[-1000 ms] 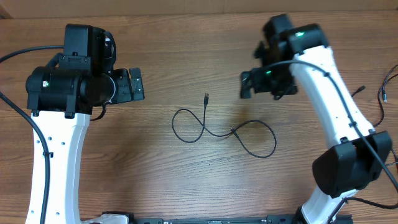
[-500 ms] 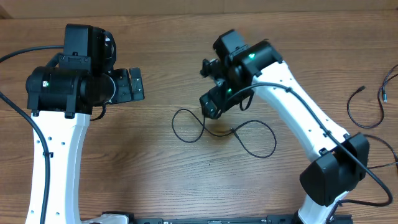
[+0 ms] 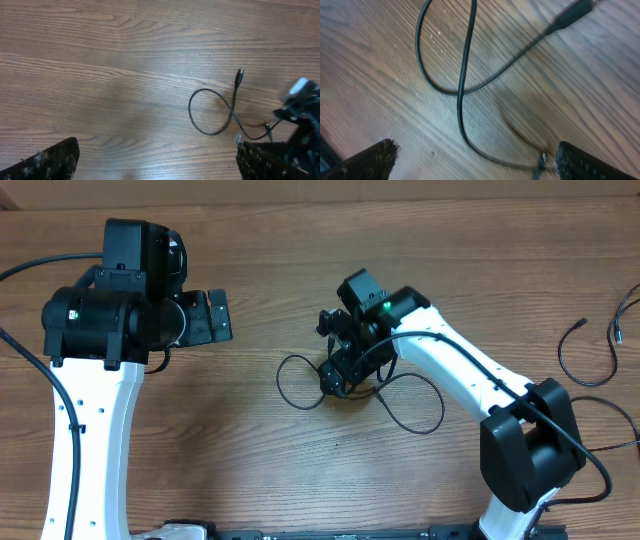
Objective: Untangle cables
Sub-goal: 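Move the right gripper back left over the last cable in the center, then grasp the last black cable with the right gripper and lift it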
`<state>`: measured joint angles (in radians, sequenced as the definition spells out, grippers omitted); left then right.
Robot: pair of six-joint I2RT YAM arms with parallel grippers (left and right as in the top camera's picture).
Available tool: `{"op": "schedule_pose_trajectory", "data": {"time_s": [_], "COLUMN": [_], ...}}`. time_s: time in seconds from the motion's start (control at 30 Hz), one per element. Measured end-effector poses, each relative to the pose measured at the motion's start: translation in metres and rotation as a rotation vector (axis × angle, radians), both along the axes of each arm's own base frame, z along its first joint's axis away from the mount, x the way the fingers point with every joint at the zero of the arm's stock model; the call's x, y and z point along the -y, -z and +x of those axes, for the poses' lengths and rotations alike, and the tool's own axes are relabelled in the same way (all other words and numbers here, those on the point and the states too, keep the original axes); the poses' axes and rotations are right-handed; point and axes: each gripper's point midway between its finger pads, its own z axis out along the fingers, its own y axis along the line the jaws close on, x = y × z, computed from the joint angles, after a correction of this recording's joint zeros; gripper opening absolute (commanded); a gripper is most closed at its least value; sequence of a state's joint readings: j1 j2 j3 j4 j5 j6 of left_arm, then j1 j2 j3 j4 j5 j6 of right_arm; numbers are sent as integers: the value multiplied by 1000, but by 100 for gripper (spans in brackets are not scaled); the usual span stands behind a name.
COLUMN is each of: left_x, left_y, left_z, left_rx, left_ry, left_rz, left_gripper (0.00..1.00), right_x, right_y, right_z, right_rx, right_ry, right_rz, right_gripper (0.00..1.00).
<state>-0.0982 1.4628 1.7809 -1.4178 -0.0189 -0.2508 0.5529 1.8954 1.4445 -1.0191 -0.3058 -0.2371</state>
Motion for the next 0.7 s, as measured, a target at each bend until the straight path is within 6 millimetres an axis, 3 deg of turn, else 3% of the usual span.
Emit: {"op": "schedule_pose_trajectory", "data": {"time_s": [0.23,0.57,0.63,0.7], "left_x": [0,0,0,0], "left_y": [0,0,0,0], "left_z": [0,0,0,0], "left_rx": [0,0,0,0], "left_ry": [0,0,0,0], "left_rz": [0,0,0,0], "left_gripper": [100,100,100,99], "right_x": [-1,-3,-2,-2], "right_y": [30,43,46,49], "right_z": [-18,-23,-26,-28], "right_rx": [-50,-51,-57,-58], "right_ry": [-11,-17,-20,-24], "right_rz": [43,72,69,69], "right_gripper": [79,73,66,45]}}
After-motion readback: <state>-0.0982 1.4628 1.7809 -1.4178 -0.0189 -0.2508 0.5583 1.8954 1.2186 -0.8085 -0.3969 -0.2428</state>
